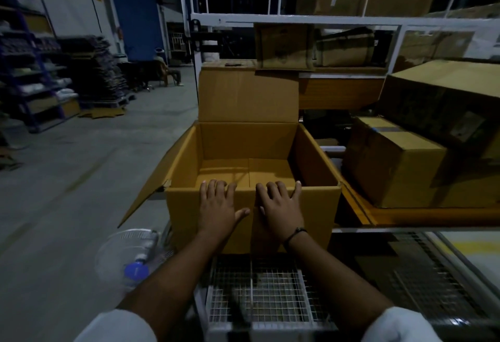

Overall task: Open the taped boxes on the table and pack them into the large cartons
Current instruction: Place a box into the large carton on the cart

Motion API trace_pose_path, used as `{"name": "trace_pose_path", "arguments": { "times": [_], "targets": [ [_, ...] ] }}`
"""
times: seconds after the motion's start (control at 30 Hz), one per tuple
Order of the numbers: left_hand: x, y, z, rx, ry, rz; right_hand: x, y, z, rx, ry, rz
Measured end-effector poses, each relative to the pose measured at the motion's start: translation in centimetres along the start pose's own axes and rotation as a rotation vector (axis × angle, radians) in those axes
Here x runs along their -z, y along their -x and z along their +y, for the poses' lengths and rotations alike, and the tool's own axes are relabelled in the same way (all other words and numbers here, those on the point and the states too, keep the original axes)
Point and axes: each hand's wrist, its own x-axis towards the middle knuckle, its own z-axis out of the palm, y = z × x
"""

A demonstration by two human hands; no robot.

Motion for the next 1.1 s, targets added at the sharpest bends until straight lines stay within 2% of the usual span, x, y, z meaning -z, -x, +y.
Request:
{"name": "trace_pose_path", "arguments": {
  "times": [0.13,0.4,0.6,0.77,0.9,1.1],
  "targets": [
    [-0.5,0.3,-2.0,-0.078,0.028,0.049,-1.3,0.6,2.0,0.015,0.052,0.03],
    [-1.6,1.3,-7.2,-0.095,0.023,0.107,-1.8,2.8,6.5,-0.052,0.097,0.084],
    [-1.7,1.5,-7.8,-0.115,0.019,0.145,-2.1,2.8,6.2,-0.105,0.091,0.041],
    [-1.8,1.8,-9.5,-0.155,0.035,0.147,-2.2,3.9,7.5,-0.018,0.085,0.091],
    [-1.6,2.3,-11.4,-0.155,0.029,0.164,-2.3,4.7,9.2,0.004,0.086,0.047],
    [-1.4,2.6,-11.2,-0.125,-0.009,0.146,-2.1,4.1,7.5,-0.106,0.032,0.04]
  ]
}}
